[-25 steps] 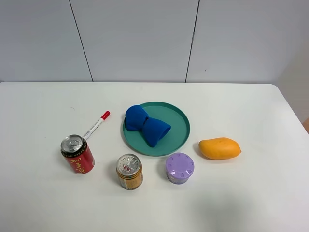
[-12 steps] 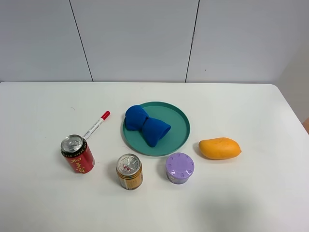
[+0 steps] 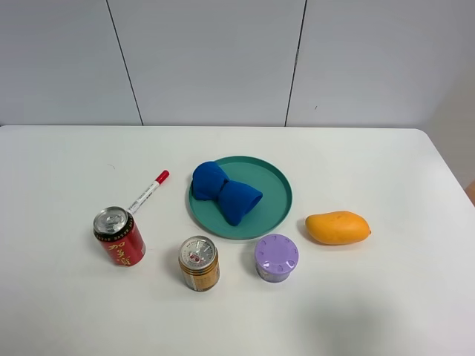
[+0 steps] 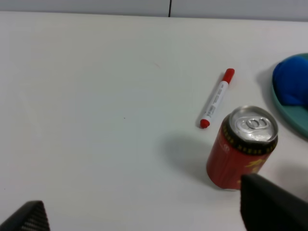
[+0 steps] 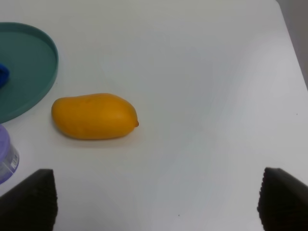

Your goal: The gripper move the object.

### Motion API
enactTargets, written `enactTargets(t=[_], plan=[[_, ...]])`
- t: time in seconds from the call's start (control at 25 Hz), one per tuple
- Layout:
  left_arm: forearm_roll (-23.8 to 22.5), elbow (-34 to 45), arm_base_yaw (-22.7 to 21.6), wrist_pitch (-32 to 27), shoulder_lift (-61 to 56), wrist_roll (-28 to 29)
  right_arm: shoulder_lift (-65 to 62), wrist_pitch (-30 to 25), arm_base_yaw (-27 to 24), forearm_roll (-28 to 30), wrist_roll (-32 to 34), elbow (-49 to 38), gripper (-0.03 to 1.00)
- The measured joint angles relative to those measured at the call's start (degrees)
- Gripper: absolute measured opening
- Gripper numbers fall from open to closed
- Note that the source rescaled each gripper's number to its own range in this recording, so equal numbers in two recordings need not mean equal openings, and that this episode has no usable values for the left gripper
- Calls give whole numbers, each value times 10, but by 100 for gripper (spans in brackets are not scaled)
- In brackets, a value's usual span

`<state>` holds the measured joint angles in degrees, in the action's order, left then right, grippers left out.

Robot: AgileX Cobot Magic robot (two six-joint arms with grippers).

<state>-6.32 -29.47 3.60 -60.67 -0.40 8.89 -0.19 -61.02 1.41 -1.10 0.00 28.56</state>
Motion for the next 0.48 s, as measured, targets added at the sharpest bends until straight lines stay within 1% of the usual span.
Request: enactTargets(t=[0.48], plan=[[0,0,0,0,0,0,0,0,0,0,0,0,60]])
